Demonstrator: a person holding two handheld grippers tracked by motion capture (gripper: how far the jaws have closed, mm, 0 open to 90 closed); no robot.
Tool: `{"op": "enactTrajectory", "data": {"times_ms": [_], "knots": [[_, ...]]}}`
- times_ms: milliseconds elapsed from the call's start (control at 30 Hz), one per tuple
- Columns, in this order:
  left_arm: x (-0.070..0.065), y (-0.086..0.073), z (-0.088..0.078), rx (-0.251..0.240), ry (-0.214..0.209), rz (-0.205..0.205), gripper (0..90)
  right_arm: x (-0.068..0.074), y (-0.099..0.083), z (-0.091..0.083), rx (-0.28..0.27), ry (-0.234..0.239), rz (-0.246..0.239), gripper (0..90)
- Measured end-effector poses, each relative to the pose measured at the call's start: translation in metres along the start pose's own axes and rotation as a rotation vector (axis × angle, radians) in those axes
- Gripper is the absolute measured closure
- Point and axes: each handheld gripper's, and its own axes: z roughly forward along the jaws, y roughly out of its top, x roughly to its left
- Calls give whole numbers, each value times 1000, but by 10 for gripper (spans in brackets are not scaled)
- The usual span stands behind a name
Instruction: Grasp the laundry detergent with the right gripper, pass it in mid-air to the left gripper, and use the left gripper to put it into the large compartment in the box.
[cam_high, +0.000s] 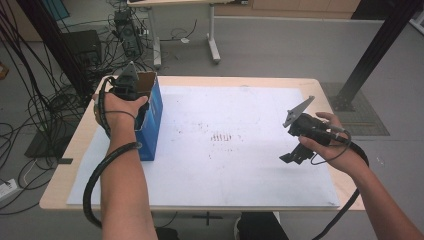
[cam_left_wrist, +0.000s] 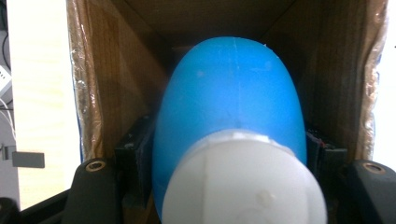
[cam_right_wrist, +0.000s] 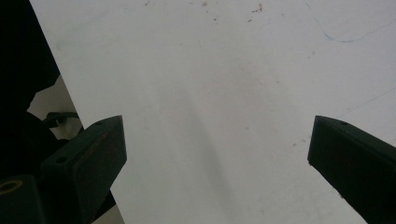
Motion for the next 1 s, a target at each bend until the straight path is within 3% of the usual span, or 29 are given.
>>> {"op": "enactTrajectory", "data": {"times_ms": [667, 833, 933, 1000], "knots": [[-4, -3, -30, -27, 37, 41, 308, 5, 5, -8, -11, -13, -12, 44], [-4, -9, -50, -27, 62, 69, 288, 7, 6, -11, -14, -15, -14, 44], [-4, -11, -56, -37, 63, 74, 283, 7, 6, -11, -13, -14, -13, 45], [-4, -14, -69, -55, 55, 86, 277, 6, 5, -11, -8, -14, -8, 45]]}}
